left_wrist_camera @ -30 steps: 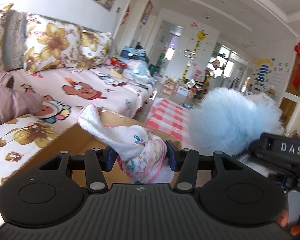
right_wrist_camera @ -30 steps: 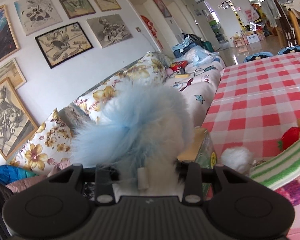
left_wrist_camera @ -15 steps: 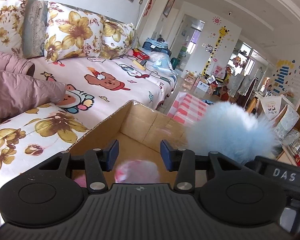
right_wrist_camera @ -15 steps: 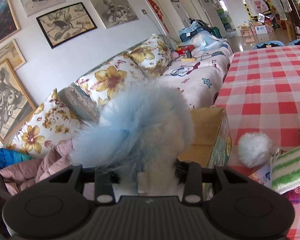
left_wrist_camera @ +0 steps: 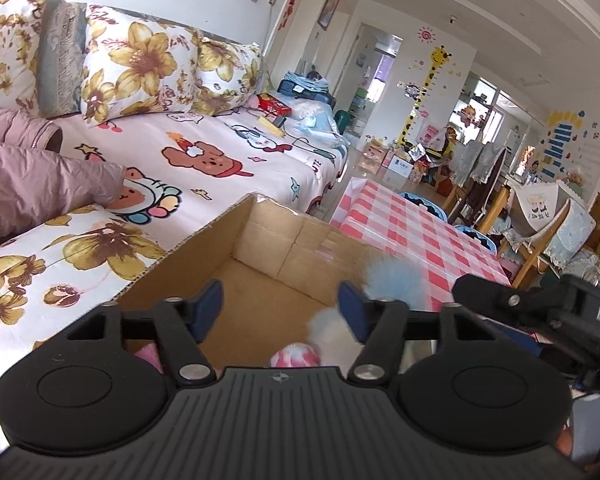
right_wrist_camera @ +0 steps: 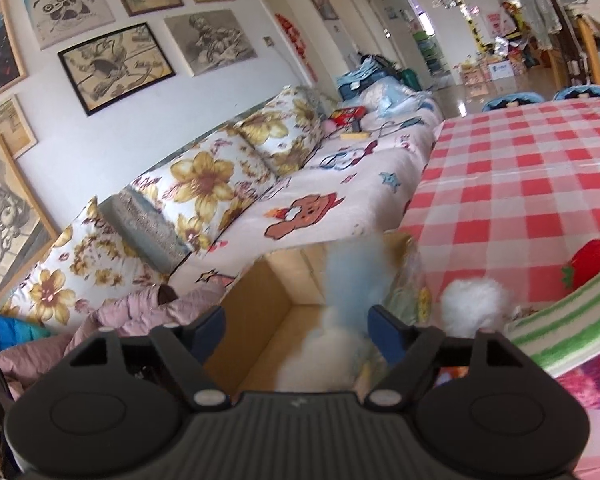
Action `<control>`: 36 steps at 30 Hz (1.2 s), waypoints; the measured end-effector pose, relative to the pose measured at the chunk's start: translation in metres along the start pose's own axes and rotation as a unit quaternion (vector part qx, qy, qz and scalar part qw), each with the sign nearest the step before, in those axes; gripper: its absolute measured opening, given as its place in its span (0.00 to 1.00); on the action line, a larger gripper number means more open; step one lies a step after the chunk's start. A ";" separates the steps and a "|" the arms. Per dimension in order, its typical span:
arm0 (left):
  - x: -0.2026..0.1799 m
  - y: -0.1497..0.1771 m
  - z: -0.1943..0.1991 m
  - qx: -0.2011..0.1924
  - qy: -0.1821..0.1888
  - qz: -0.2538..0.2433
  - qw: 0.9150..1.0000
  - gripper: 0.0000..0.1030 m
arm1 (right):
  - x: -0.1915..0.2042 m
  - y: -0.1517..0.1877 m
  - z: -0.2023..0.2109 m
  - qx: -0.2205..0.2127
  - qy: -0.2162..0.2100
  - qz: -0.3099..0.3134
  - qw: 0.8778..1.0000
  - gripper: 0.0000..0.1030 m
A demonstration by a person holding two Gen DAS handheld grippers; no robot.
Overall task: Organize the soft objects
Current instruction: 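Carry both toys to the box and open both tools to drop them, then move both tools back toward the remaining toys on the table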
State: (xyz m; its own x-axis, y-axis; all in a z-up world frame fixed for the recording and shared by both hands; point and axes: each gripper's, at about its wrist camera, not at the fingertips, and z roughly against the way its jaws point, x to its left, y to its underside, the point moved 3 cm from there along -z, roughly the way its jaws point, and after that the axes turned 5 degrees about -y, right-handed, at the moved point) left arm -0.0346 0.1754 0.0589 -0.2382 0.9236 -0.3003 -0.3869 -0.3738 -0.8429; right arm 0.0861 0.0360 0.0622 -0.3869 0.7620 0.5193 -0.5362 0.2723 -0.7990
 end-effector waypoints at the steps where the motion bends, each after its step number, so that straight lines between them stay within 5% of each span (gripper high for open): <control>1: -0.001 0.000 0.001 0.000 0.002 -0.002 1.000 0.89 | -0.001 -0.001 0.003 -0.004 0.007 0.002 1.000 0.83; 11: -0.010 0.006 0.001 -0.010 0.030 -0.048 0.998 1.00 | -0.011 0.001 0.031 -0.031 0.063 0.035 0.997 0.94; 36: -0.028 0.019 0.000 -0.042 0.065 -0.152 0.985 1.00 | -0.054 0.007 0.082 -0.063 0.130 0.044 0.988 0.99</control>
State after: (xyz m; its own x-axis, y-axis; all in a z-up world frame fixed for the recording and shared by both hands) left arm -0.0349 0.1420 0.0510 -0.0048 0.9969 -0.0784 -0.3471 -0.0751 -0.9348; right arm 0.0417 -0.0515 0.0531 -0.2129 0.9073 0.3626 -0.4053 0.2557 -0.8777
